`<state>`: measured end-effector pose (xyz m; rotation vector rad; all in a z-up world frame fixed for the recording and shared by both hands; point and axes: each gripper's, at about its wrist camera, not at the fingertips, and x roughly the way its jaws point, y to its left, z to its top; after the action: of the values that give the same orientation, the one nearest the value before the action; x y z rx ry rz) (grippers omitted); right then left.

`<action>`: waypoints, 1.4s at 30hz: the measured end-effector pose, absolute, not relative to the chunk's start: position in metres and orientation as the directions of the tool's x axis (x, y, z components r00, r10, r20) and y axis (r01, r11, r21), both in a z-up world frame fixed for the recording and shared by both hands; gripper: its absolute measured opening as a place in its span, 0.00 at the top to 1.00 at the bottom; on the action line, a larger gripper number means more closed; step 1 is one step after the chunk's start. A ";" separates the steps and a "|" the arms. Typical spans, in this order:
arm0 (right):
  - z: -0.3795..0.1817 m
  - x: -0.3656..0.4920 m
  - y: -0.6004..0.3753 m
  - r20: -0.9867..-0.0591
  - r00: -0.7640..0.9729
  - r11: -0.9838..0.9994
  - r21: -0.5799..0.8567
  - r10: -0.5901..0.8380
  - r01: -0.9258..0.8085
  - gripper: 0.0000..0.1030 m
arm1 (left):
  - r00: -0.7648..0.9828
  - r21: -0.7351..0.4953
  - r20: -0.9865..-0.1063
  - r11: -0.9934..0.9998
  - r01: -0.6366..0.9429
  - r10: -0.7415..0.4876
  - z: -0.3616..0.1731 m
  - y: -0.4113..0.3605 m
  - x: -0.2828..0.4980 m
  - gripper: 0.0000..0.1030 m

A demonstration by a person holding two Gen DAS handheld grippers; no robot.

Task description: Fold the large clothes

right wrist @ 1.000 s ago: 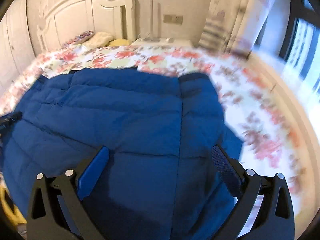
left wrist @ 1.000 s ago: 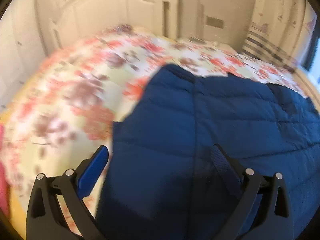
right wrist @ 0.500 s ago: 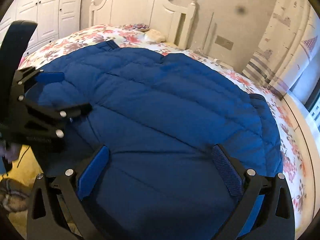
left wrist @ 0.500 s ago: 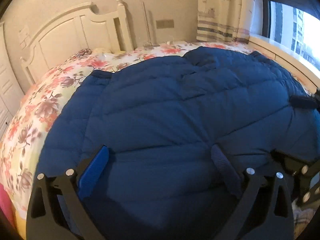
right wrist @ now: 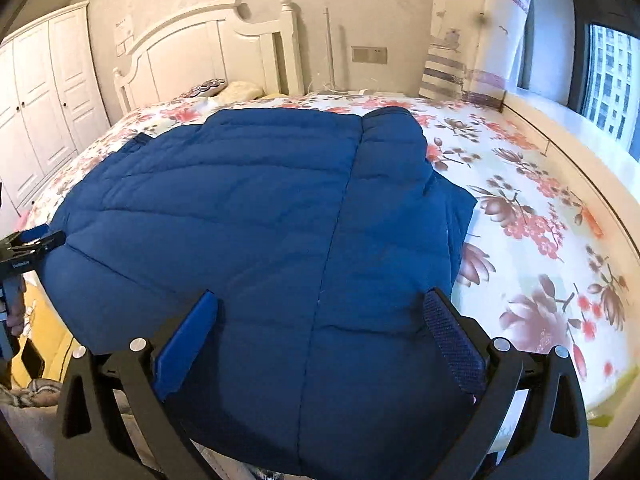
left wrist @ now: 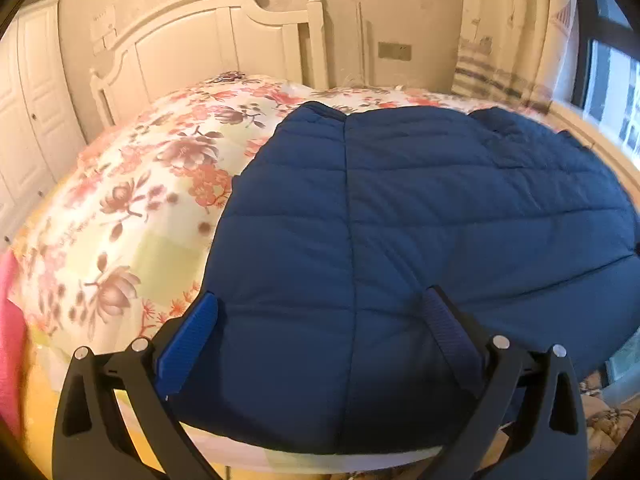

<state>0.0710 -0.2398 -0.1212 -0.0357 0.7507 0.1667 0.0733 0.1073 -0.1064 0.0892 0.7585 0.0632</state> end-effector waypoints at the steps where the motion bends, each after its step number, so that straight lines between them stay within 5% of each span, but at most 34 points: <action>1: -0.115 0.069 -0.233 -0.685 0.723 0.990 -0.017 0.089 -0.138 0.05 | 0.722 0.110 -0.685 0.994 -0.030 0.097 -0.106 0.105 0.075 0.02; 5: -0.090 0.048 -0.206 -0.616 0.780 0.978 -0.073 0.110 -0.195 0.05 | 0.719 0.089 -0.691 0.996 -0.029 0.082 -0.107 0.109 0.074 0.02; 9: -0.114 0.046 -0.180 -0.659 0.739 0.951 -0.119 0.140 -0.287 0.05 | 0.720 0.090 -0.688 0.996 -0.029 0.083 -0.109 0.109 0.075 0.02; 12: -0.124 0.055 -0.196 -0.665 0.716 0.957 -0.009 0.212 -0.291 0.04 | 0.723 0.086 -0.686 0.996 -0.022 0.076 -0.110 0.110 0.074 0.02; 18: -0.115 0.048 -0.244 -0.652 0.755 0.991 -0.043 0.067 -0.125 0.05 | 0.729 0.081 -0.681 0.997 -0.020 0.070 -0.111 0.109 0.072 0.02; 22: -0.128 0.046 -0.262 -0.662 0.743 0.994 0.039 0.100 -0.100 0.05 | 0.726 0.086 -0.683 0.996 -0.028 0.079 -0.110 0.105 0.071 0.02; 28: -0.113 0.042 -0.258 -0.658 0.751 0.996 -0.028 0.046 -0.086 0.05 | 0.711 0.102 -0.693 0.992 -0.070 0.121 -0.093 0.101 0.067 0.03; 35: -0.087 0.081 -0.192 -0.632 0.767 0.963 -0.126 0.106 -0.238 0.05 | 0.766 0.085 -0.641 0.986 0.144 -0.056 -0.045 0.029 0.104 0.02; 39: -0.114 0.113 -0.176 -0.699 0.701 0.951 -0.103 0.140 -0.293 0.05 | 0.710 0.212 -0.704 0.962 0.171 0.029 -0.079 -0.010 0.159 0.02; 42: -0.109 0.106 -0.206 -0.697 0.699 0.965 -0.035 0.163 -0.259 0.05 | 0.663 0.094 -0.746 0.978 0.185 -0.054 -0.098 0.003 0.178 0.02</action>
<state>0.1059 -0.2057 -0.1094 -0.1342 0.7619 0.2359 0.1778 0.0033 -0.0978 0.1669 0.8355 -0.1359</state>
